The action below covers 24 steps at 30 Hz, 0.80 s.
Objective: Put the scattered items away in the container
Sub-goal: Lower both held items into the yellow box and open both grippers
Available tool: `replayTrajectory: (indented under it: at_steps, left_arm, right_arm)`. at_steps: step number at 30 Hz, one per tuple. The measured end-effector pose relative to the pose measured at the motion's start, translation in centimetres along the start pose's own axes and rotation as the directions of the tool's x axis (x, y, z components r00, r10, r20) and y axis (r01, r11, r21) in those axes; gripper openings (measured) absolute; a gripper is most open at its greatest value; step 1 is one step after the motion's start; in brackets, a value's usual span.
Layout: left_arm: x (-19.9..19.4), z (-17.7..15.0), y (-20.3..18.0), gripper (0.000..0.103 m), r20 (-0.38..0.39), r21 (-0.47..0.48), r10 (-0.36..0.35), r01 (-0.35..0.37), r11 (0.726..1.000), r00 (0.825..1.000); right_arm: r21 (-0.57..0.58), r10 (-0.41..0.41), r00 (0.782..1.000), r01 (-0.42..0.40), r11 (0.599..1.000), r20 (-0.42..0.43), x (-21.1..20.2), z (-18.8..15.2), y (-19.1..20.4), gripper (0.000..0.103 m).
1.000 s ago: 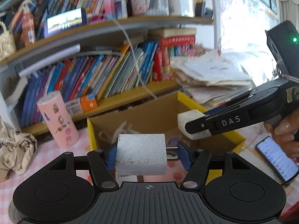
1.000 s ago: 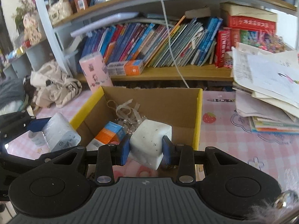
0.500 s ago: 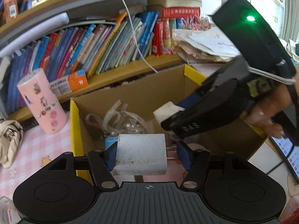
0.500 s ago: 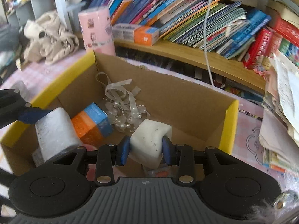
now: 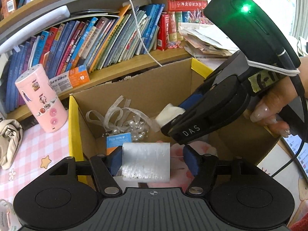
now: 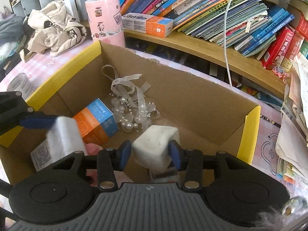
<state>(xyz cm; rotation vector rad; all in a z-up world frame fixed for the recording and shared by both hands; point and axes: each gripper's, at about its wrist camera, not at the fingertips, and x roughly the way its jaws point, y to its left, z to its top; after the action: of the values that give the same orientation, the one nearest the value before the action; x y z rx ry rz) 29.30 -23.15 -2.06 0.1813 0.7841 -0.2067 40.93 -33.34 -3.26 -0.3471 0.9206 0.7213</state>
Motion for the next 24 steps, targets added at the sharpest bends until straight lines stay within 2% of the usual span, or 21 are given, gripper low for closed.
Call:
replayTrajectory:
  at_steps: [1, 2, 3, 7, 9, 17, 24]
  left_arm:
    - [-0.1, 0.0, 0.0, 0.077, 0.005, 0.002, 0.001, -0.001, 1.0, 1.0]
    - [-0.3, 0.0, -0.1, 0.08, 0.011, 0.004, 0.002, -0.002, 1.0, 1.0]
    - [-0.4, 0.1, -0.2, 0.081, 0.016, 0.006, 0.002, -0.002, 1.0, 1.0]
    - [-1.1, 0.0, -0.8, 0.085, 0.032, 0.029, 0.004, -0.005, 1.0, 0.999]
    - [-1.6, -0.1, -1.0, 0.086, 0.041, 0.036, 0.011, -0.012, 0.999, 0.999]
    - [-4.5, -0.2, -0.8, 0.094, 0.135, -0.008, 0.064, -0.063, 0.998, 0.989]
    - [-6.7, -0.8, -0.8, 0.095, 0.176, -0.036, 0.089, -0.084, 0.996, 0.98]
  right_arm:
    - [0.002, 0.0, 1.0, 0.0, 1.0, 0.007, -0.1, 0.0, 0.0, 0.053]
    - [0.004, 0.001, 1.0, -0.001, 1.0, 0.014, -0.3, 0.0, 0.0, 0.063]
    - [0.007, 0.001, 1.0, -0.002, 1.0, 0.025, -0.5, 0.0, 0.0, 0.067]
    - [0.039, 0.008, 0.998, -0.011, 0.999, 0.067, -1.4, -0.4, 0.0, 0.069]
    - [0.057, 0.003, 0.996, -0.008, 0.998, 0.091, -2.1, -0.6, 0.1, 0.075]
    - [0.143, -0.038, 0.983, 0.012, 0.99, 0.181, -5.3, -2.1, 0.1, 0.077]
    - [0.168, -0.061, 0.974, 0.023, 0.985, 0.219, -7.6, -3.5, 0.6, 0.079]
